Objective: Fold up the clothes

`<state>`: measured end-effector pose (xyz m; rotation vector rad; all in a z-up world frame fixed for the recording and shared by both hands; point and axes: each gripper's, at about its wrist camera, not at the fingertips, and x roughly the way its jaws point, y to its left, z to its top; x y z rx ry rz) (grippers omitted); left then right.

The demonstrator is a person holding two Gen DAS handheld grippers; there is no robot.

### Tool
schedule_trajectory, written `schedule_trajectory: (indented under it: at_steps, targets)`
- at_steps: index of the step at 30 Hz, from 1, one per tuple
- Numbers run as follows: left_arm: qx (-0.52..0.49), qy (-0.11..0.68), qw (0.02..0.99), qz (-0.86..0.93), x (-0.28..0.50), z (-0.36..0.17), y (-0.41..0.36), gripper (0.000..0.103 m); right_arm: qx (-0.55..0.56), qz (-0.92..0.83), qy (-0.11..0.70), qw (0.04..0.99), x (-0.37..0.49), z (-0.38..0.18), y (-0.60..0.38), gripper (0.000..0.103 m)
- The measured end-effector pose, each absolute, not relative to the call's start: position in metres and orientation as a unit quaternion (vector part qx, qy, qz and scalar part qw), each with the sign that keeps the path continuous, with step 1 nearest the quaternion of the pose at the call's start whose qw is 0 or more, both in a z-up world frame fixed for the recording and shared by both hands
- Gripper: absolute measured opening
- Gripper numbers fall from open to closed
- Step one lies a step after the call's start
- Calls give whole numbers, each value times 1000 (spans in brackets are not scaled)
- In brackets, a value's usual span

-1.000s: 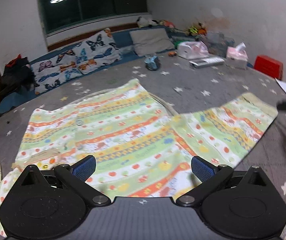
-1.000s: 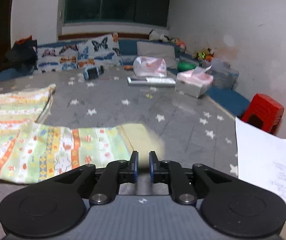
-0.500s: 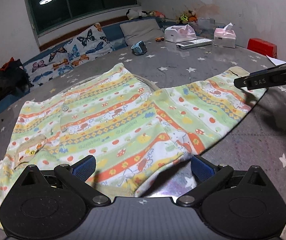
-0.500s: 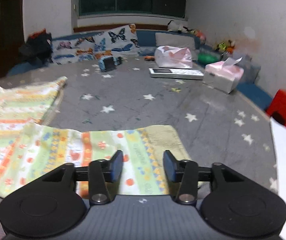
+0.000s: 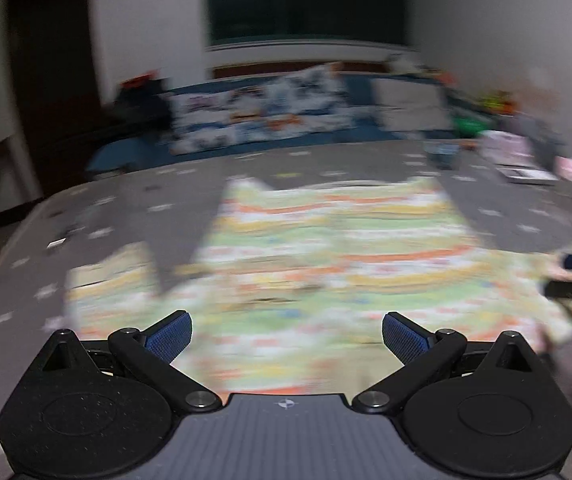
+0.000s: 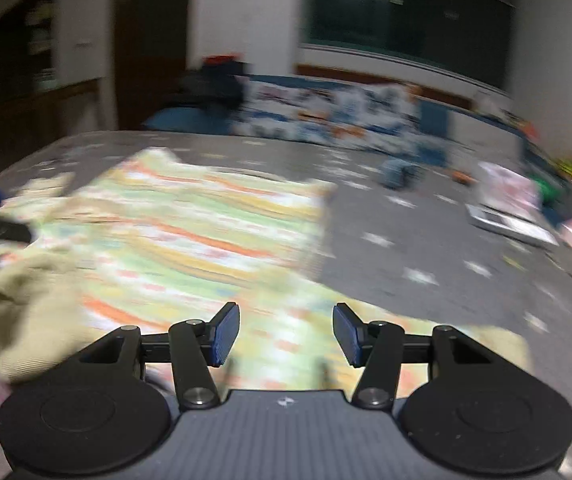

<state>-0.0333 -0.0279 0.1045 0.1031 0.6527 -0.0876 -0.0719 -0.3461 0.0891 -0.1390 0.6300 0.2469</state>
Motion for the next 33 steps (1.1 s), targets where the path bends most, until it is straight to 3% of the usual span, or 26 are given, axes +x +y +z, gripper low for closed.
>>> schedule_trajectory:
  at_steps: [10, 16, 23, 25, 27, 30, 33]
  targets:
    - [-11, 347, 931, 114, 7, 95, 88, 103, -140, 221, 327, 908, -75, 64, -265, 53]
    - [-56, 364, 920, 133, 42, 86, 125, 92, -139, 220, 339, 904, -73, 68, -265, 53]
    - [-45, 382, 913, 136, 78, 67, 126, 68, -134, 216, 346, 903, -69, 67, -264, 53]
    - [-46, 373, 918, 130, 80, 67, 127, 51, -128, 214, 348, 904, -68, 66, -266, 55]
    - [-26, 366, 917, 155, 79, 66, 124, 23, -126, 212, 349, 904, -68, 66, -267, 57]
    - [13, 357, 909, 214, 73, 63, 122, 6, -124, 207, 350, 905, -67, 65, -268, 59]
    - [10, 354, 895, 270, 58, 61, 137, 6, -125, 207, 349, 905, -68, 65, -268, 59]
